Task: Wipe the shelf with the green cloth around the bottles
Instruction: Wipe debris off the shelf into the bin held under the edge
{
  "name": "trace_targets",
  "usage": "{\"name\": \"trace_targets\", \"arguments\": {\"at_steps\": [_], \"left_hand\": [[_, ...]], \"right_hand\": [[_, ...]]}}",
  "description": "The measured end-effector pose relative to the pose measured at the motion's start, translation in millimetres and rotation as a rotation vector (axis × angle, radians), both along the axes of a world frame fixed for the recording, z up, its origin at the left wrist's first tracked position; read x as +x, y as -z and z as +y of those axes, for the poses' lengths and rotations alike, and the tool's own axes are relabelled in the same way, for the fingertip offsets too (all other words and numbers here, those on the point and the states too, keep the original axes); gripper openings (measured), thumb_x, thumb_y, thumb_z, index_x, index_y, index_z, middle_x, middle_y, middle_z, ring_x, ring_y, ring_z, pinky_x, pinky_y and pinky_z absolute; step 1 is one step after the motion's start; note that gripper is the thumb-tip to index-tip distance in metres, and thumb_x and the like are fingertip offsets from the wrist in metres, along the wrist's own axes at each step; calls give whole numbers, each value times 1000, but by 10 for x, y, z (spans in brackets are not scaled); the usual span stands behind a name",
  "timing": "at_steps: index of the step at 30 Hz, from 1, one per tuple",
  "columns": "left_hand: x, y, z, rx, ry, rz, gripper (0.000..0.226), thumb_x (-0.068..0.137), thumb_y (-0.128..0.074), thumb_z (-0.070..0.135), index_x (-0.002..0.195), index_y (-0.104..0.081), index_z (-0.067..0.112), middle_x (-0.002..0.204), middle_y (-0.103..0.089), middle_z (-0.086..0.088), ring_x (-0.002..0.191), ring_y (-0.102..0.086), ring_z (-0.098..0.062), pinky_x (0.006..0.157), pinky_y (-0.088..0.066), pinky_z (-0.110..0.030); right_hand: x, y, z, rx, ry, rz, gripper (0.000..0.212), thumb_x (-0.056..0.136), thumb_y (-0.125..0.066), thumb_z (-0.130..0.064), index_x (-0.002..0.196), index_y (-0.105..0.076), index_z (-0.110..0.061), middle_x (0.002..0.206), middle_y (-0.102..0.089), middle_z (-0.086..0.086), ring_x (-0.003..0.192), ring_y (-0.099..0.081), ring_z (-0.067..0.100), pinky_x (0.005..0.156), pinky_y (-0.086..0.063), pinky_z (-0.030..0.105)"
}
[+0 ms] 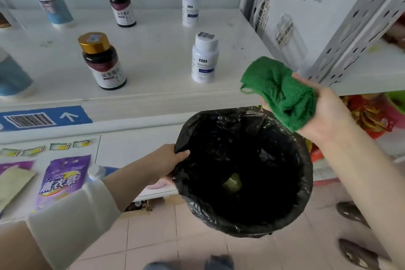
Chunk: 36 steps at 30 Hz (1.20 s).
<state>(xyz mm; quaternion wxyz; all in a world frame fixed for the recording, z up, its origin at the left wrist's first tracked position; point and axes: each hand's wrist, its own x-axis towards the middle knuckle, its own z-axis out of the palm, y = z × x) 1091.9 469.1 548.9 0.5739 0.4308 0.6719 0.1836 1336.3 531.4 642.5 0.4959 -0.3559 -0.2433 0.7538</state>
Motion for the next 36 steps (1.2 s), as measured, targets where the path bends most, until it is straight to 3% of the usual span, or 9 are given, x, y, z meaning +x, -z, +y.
{"name": "trace_targets", "arguments": {"at_steps": [4,8,12,16,20,24,30,34,36], "left_hand": [[146,-22,-9,-13,-128,-16,31,95,-45,30,116,-53,7,102,-66,-13,81,-68,-28,46,-53,-22],[205,-57,41,32,-217,-37,30,96,-45,27,116,-54,7,107,-65,-13,99,-64,-29,83,-54,-38],[198,-129,112,67,-241,-60,18,96,-45,22,105,-54,9,88,-63,-6,81,-61,-21,69,-51,-31],[122,-228,184,89,-226,-17,28,95,-47,24,112,-56,4,104,-65,-15,97,-63,-32,90,-51,-41],[100,-302,243,88,-203,10,29,95,-46,22,115,-56,3,110,-64,-21,95,-64,-35,71,-54,-35],[78,-325,281,65,-210,43,27,95,-44,14,114,-54,-3,99,-61,-21,82,-60,-30,59,-52,-29],[17,-368,340,39,-273,84,27,91,-47,8,111,-53,-9,91,-60,-25,78,-59,-30,56,-52,-29],[6,-387,374,56,-294,102,24,92,-48,10,112,-53,-2,109,-63,-29,93,-64,-37,73,-53,-37],[2,-374,377,53,-293,95,21,92,-48,11,110,-55,1,106,-65,-26,91,-65,-37,70,-55,-36]], "right_hand": [[135,-163,242,55,-44,-6,34,73,-53,-19,100,-69,-7,99,-73,12,86,-71,22,89,-54,35],[95,-352,487,109,-44,-6,40,69,-53,-22,106,-62,-10,95,-73,9,83,-70,18,82,-57,28],[1,-461,684,137,26,36,33,71,-54,-20,101,-62,-7,96,-70,12,89,-67,22,90,-52,30],[-78,-521,882,80,118,41,15,81,-49,-14,89,-60,-7,98,-61,13,98,-57,28,94,-47,32],[-125,-464,1041,62,127,-18,18,90,-45,-14,87,-62,-7,97,-63,12,98,-60,27,92,-49,34],[-190,-421,1179,32,143,-58,16,89,-47,-15,90,-61,-8,98,-63,12,92,-62,27,73,-55,31],[-226,-529,1454,87,150,-140,22,91,-49,-27,81,-62,-13,81,-64,4,71,-61,17,63,-51,25],[-301,-440,1801,18,233,-296,28,91,-48,-27,109,-63,-12,97,-63,5,72,-59,20,54,-45,20],[-362,-417,1954,14,223,-420,21,90,-44,-19,92,-60,-6,81,-54,7,52,-51,18,41,-44,17]]}}
